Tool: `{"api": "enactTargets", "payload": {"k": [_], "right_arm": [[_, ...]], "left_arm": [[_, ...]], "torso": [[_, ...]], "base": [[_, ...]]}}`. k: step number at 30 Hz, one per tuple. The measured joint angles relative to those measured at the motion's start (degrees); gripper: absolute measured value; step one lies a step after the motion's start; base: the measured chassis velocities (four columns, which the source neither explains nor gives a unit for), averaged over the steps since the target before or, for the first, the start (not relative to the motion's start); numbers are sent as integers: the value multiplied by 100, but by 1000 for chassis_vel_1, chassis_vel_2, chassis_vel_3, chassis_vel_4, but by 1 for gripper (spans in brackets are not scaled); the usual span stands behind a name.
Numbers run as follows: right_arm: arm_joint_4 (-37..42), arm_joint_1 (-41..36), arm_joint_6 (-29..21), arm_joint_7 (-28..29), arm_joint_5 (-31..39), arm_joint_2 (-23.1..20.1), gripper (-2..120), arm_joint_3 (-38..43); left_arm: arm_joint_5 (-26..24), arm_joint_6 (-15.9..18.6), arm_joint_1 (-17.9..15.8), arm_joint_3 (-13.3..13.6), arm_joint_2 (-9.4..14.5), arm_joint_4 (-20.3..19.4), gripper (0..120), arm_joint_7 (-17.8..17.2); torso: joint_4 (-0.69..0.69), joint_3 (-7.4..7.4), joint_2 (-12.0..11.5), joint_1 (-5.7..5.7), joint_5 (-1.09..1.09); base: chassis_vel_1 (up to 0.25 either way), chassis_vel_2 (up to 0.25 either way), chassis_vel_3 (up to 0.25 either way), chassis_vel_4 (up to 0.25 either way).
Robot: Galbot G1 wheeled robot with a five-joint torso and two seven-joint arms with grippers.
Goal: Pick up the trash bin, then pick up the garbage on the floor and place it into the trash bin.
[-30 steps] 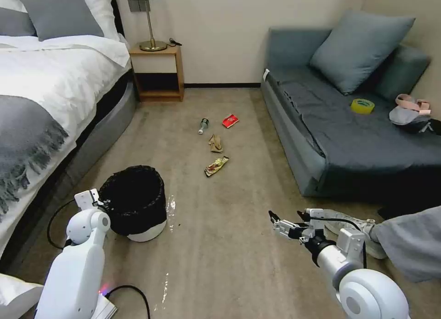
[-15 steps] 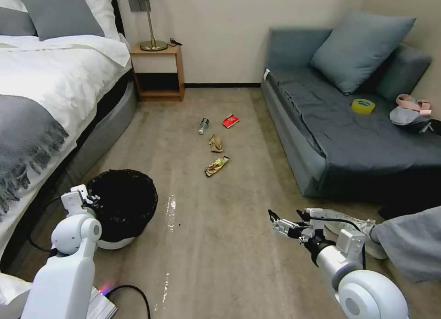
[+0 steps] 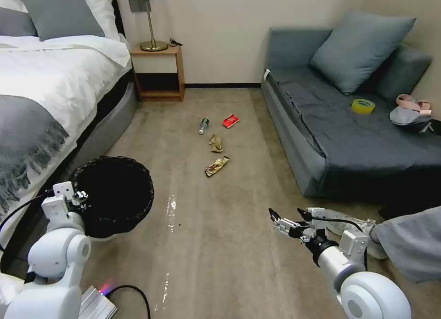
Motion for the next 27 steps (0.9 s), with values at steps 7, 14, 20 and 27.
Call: {"api": "enactTargets", "payload": {"k": [7,14,20,27], "right_arm": [[19,-39,19,-22,-11,11,100,-13],[31,-82,72,-42,-28,20,100,-12],[31,-84,130,-69,-40,25,100,-21],[12,-80,135,-73,-53,30,100,-26]], "left_arm": [[23,-30,96,-102,-30,-44,4,48],[3,-31,162,-110,-16,-124,4,58],[-15,-47,164,-109,-26,-123,4,64],[-23,-54,124,-85,-26,-93,4,66]], "torso": [[0,0,0,0,0],[-1,0,0,0,0],[0,0,0,0,0],[0,0,0,0,0]], "base": [[0,0,0,0],[0,0,0,0],[0,0,0,0],[-20,11,13,-15]]}}
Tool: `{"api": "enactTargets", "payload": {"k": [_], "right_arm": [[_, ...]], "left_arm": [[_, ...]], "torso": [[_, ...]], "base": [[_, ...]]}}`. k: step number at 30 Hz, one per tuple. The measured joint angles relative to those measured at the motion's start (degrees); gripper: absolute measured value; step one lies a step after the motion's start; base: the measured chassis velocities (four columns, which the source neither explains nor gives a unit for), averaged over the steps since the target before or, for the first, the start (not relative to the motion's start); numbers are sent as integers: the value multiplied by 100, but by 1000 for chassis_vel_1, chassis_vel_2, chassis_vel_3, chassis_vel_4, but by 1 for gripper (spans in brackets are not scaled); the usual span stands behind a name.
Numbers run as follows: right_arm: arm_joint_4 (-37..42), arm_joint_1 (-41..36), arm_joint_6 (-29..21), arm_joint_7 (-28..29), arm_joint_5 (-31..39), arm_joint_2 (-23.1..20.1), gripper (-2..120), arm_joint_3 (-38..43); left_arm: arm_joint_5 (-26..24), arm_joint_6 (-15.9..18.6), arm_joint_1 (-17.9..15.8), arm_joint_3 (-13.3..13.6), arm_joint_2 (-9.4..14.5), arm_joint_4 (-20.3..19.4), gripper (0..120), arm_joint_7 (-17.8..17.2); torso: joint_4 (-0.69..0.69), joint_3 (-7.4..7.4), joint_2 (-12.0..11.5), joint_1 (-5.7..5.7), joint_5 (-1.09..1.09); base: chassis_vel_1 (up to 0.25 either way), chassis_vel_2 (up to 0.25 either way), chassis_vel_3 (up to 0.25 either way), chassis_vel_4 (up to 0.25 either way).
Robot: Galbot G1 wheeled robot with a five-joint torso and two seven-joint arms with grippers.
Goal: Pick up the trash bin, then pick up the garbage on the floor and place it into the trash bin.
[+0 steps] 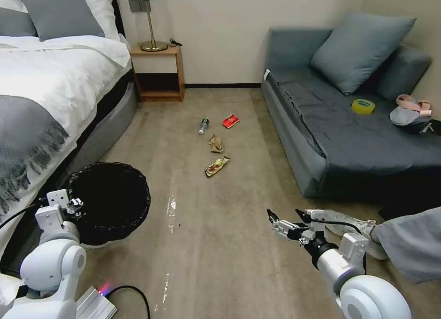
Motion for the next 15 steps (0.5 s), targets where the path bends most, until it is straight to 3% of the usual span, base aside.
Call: {"api": "enactTargets", "payload": {"k": [15], "right_arm": [[-41,34,1,-12,-11,8,100,-12]], "left_arm": [[-11,-18,-66,-6,18,59,4,9]], "torso": [[0,1,0,0,0]], "base": [[-72,75,72,-78]]}}
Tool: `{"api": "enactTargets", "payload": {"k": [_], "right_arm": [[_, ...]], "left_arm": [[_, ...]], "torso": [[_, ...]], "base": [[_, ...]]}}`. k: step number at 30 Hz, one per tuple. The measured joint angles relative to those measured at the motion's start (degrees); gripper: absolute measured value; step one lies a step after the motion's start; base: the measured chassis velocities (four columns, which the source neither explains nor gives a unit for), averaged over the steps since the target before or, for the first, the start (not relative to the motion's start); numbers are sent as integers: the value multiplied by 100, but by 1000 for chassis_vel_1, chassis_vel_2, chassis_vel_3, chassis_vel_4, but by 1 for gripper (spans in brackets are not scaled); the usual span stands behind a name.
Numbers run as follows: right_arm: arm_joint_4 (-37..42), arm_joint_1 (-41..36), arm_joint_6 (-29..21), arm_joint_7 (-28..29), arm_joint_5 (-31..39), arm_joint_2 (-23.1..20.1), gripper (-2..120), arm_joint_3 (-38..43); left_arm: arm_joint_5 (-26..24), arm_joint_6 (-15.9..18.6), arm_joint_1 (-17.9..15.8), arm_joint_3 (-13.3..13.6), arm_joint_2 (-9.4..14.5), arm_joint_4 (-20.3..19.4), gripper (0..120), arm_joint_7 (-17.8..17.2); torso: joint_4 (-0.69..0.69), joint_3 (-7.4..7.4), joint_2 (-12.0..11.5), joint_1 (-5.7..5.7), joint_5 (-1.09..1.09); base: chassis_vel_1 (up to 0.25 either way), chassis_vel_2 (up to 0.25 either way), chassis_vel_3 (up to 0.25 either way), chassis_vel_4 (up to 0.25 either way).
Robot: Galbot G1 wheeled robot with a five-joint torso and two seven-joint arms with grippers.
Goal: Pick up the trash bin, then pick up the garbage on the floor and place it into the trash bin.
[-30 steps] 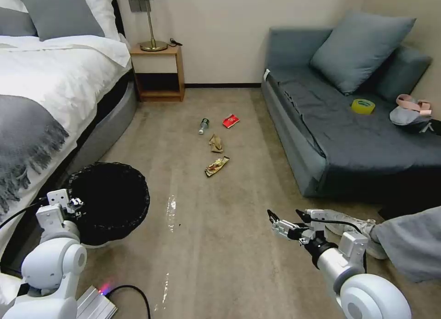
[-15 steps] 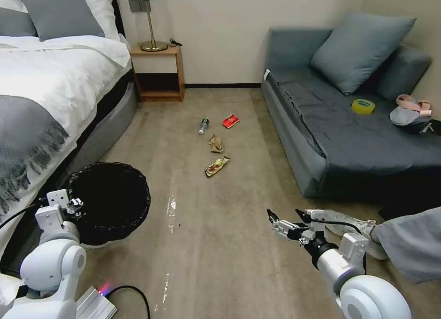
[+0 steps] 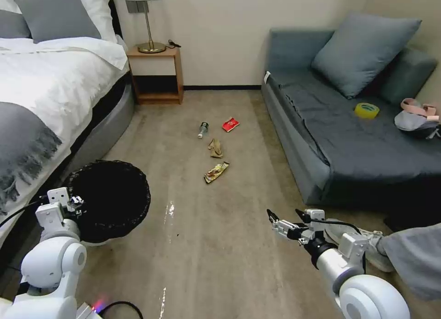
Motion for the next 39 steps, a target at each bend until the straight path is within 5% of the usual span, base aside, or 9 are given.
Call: {"api": "enactTargets", "payload": {"k": [39], "right_arm": [[-136,98,-27,-41,-61,15,100,-100]], "left_arm": [[30,-79,-86,-31,-70,156,4,46]], "torso": [[0,0,0,0,0]], "base": [[-103,95,103,-98]]}}
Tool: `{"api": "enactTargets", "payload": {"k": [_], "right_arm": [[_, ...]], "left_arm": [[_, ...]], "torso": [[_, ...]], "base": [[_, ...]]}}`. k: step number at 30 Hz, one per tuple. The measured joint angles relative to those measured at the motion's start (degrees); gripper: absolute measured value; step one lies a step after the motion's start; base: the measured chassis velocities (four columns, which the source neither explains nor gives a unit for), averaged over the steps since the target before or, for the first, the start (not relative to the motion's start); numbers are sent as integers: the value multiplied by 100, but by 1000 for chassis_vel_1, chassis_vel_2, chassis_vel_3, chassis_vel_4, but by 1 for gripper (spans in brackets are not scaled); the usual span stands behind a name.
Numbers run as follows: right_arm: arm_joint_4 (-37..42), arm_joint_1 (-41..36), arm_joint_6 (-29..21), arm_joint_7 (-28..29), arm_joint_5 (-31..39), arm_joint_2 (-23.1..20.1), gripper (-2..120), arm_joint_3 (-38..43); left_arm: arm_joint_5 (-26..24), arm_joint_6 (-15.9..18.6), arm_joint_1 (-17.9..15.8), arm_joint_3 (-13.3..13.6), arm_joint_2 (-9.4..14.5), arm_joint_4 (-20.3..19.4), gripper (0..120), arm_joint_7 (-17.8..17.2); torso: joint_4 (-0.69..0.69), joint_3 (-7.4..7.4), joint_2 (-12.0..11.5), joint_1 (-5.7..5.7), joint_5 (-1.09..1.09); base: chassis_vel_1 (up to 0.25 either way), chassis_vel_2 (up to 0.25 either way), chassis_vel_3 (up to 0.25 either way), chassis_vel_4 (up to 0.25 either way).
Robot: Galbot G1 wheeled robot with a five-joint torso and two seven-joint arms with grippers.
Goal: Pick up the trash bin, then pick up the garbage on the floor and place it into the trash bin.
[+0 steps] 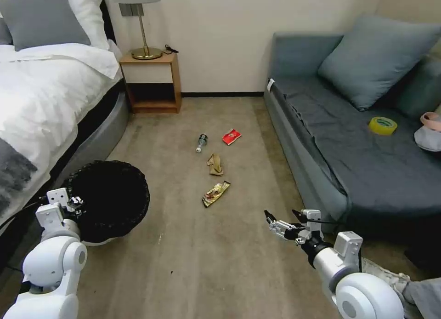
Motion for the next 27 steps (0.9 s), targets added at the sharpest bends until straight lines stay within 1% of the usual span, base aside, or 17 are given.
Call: {"api": "enactTargets", "payload": {"k": [15,27], "right_arm": [[-84,37,-17,-30,-97,37,100,-83],[-163,95,-26,-64,-121,28,100,-127]], "left_arm": [[0,-41,-23,-12,15,77,4,27],[0,-46,-128,19,12,147,4,29]], "torso": [[0,0,0,0,0],[-1,0,0,0,0]], "base": [[-123,134,120,-127],[-142,138,141,-146]]}}
